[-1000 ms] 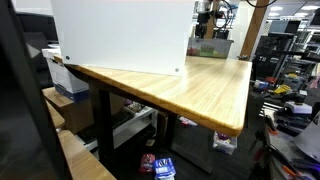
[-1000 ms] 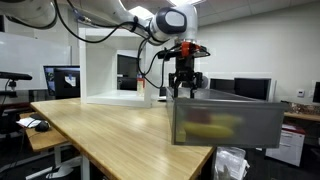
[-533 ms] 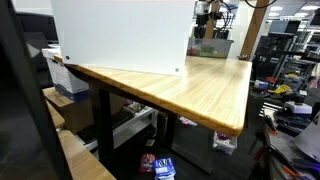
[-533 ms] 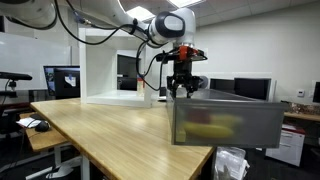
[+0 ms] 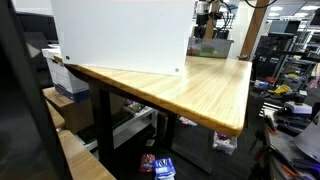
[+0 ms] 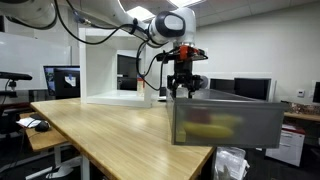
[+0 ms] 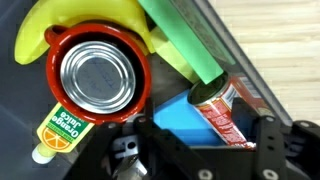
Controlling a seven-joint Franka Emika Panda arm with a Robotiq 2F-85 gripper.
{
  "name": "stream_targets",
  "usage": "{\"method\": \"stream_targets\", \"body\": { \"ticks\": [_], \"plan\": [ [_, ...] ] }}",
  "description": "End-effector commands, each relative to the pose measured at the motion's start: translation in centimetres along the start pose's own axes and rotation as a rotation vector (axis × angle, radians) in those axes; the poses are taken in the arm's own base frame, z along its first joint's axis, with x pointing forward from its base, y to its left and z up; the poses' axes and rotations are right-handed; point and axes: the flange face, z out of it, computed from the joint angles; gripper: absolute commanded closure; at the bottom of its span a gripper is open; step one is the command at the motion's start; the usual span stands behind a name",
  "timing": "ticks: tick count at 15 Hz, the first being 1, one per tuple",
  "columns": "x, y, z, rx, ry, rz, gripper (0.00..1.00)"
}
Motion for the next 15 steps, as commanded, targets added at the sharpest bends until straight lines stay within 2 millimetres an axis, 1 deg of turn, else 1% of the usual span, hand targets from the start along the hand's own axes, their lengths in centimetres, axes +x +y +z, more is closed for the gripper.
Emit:
{"method": "stream_targets", "body": {
  "ticks": [1, 4, 5, 6, 7, 8, 9, 10, 11, 12, 14, 15],
  "plan": [
    [-0.8, 0.7, -0.8, -0.006, 0.011, 0.006, 0.23],
    [-1.2, 1.1, -0.9, -0.005, 0.009, 0.018, 0.29],
    [-1.3, 1.3, -0.9, -0.005, 0.008, 0.022, 0.40],
    [-1.4, 1.5, -0.9, -0.006, 0.009, 0.027, 0.29],
    [-1.5, 1.6, -0.9, -0.006, 0.009, 0.030, 0.37],
    [-1.6, 1.8, -0.9, -0.005, 0.009, 0.034, 0.40],
    [-1.6, 1.8, -0.9, -0.003, 0.005, 0.038, 0.40],
    [-1.7, 1.9, -0.9, -0.003, 0.005, 0.040, 0.44],
    [-1.7, 1.9, -0.8, -0.004, 0.002, 0.040, 0.53],
    [-1.8, 1.7, -0.6, -0.005, -0.004, 0.036, 0.69],
    [-1.7, 1.6, -0.5, -0.005, -0.008, 0.035, 0.40],
    [-1.7, 1.6, -0.4, -0.005, -0.008, 0.035, 0.37]
  ]
}}
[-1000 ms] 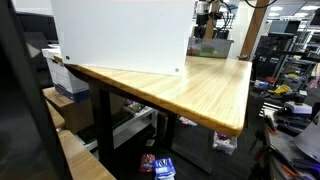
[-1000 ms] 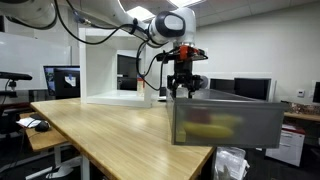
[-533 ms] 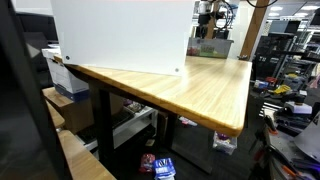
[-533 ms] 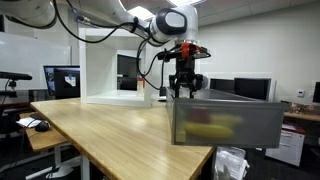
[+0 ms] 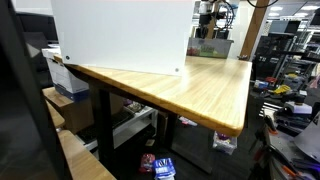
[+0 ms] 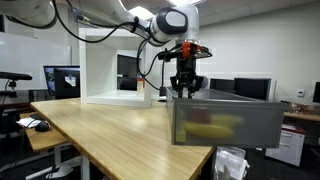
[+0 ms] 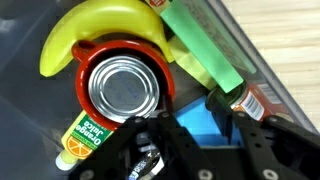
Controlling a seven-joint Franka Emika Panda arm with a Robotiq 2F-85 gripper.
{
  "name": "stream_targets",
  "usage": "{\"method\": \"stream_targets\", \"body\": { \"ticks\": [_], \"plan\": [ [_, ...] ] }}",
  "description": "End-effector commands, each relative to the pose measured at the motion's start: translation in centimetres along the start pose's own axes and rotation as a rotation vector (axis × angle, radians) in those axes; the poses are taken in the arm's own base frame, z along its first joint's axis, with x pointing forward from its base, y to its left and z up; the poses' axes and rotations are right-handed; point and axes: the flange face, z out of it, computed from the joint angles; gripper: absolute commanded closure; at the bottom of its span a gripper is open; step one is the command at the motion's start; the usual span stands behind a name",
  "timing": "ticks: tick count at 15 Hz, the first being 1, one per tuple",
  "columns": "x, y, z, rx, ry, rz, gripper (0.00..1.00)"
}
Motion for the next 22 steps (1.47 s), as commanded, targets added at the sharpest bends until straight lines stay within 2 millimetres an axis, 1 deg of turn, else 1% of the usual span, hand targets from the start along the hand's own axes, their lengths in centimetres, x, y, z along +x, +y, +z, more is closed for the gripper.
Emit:
{"method": "stream_targets", "body": {
  "ticks": [1, 2, 4, 5, 9, 10, 11, 13, 15, 19, 21, 22],
  "plan": [
    [-0.7, -0.4, -0.2, 0.007, -0.007, 0.001, 0.47],
    [-0.8, -0.4, -0.1, 0.008, -0.008, 0.001, 0.48],
    [-0.8, -0.5, 0.1, 0.009, -0.012, 0.001, 0.46],
    [-0.9, -0.4, 0.1, 0.009, -0.014, 0.001, 0.49],
    [-1.2, 0.2, 0.1, 0.009, -0.018, 0.010, 0.56],
    [-1.4, 0.4, 0.0, 0.009, -0.020, 0.012, 0.54],
    [-1.6, 0.6, 0.0, 0.009, -0.022, 0.014, 0.59],
    [-2.0, 0.9, 0.2, 0.011, -0.032, 0.018, 0.63],
    [-2.2, 1.1, 0.2, 0.010, -0.035, 0.021, 0.58],
    [-2.3, 0.9, 0.5, 0.011, -0.043, 0.023, 0.60],
    [-2.4, 0.7, 0.7, 0.011, -0.051, 0.022, 0.65],
    [-2.5, 0.7, 0.9, 0.012, -0.055, 0.021, 0.70]
  ]
}}
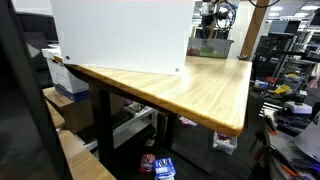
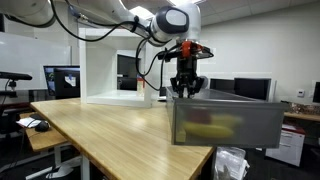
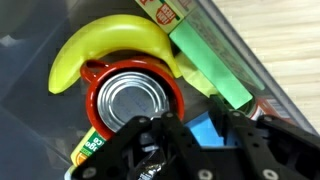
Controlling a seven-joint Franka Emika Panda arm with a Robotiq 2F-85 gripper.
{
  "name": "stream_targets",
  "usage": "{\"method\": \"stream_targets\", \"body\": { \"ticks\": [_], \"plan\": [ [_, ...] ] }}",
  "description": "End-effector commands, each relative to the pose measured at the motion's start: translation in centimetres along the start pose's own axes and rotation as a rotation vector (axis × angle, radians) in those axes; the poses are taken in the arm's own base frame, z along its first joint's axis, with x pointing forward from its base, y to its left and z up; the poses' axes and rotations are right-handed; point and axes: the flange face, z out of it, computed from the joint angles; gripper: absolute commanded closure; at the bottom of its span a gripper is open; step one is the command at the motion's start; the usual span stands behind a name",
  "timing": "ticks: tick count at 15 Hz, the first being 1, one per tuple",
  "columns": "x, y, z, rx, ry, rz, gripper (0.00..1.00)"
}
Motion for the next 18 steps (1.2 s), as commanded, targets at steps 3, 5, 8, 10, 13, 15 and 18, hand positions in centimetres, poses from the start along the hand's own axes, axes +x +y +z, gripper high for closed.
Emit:
{"method": "stream_targets", "body": {
  "ticks": [3, 5, 8, 10, 13, 15, 18],
  "plan": [
    [-1.4, -0.3, 0.8, 0.004, -0.039, 0.000, 0.78],
    [-1.5, -0.1, 1.0, 0.002, -0.045, 0.004, 0.82],
    [-1.5, 0.0, 1.2, -0.001, -0.051, 0.006, 0.82],
    [-1.5, 0.0, 1.4, -0.002, -0.055, 0.008, 0.80],
    [-1.5, -0.1, 1.6, -0.006, -0.062, 0.006, 0.74],
    [-1.5, -0.2, 1.8, -0.010, -0.065, 0.004, 0.74],
    [-1.5, 0.0, 2.0, -0.018, -0.073, 0.000, 0.75]
  ]
}}
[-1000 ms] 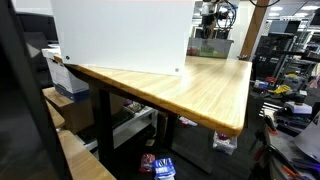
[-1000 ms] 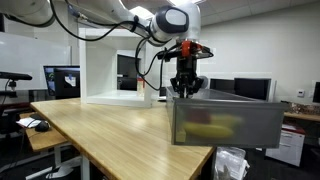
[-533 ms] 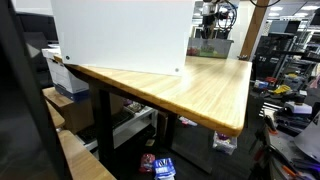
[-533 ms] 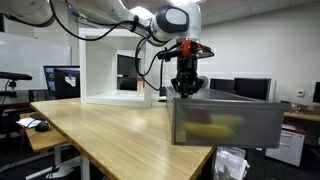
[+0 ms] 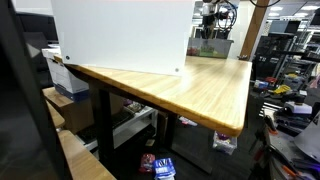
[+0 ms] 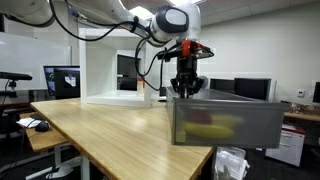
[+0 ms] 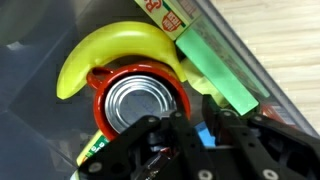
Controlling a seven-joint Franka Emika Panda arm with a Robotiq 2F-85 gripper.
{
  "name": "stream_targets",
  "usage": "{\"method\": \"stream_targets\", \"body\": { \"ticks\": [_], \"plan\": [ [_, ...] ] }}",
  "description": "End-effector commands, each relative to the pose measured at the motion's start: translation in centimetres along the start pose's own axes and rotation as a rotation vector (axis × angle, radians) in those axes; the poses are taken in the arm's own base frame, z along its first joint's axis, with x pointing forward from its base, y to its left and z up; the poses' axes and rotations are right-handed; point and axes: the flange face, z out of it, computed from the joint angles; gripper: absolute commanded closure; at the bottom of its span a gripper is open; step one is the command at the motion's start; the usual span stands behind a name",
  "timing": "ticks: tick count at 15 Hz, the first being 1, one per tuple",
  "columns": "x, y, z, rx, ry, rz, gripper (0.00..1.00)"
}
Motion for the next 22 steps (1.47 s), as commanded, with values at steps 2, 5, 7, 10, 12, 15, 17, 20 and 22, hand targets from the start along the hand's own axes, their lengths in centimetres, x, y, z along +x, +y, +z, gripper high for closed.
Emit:
{"method": "stream_targets", "body": {
  "ticks": [2, 5, 7, 10, 12, 15, 17, 20, 22],
  "plan": [
    [-1.1, -0.4, 2.1, -0.011, -0.066, -0.005, 0.78],
    [-1.1, -0.4, 2.3, -0.026, -0.076, -0.012, 0.97],
    [-1.1, -0.4, 2.4, -0.032, -0.082, -0.016, 1.00],
    [-1.1, -0.5, 2.2, -0.034, -0.082, -0.020, 0.98],
    [-1.1, -0.4, 2.1, -0.032, -0.079, -0.019, 0.98],
    [-1.0, -0.3, 1.3, -0.032, -0.066, -0.013, 0.98],
    [-1.0, -0.2, 0.5, -0.030, -0.048, -0.010, 0.98],
    [-1.2, 0.0, -1.4, 0.018, -0.024, -0.011, 0.98],
    [-1.4, 0.0, -2.2, 0.050, -0.014, -0.014, 0.98]
  ]
}}
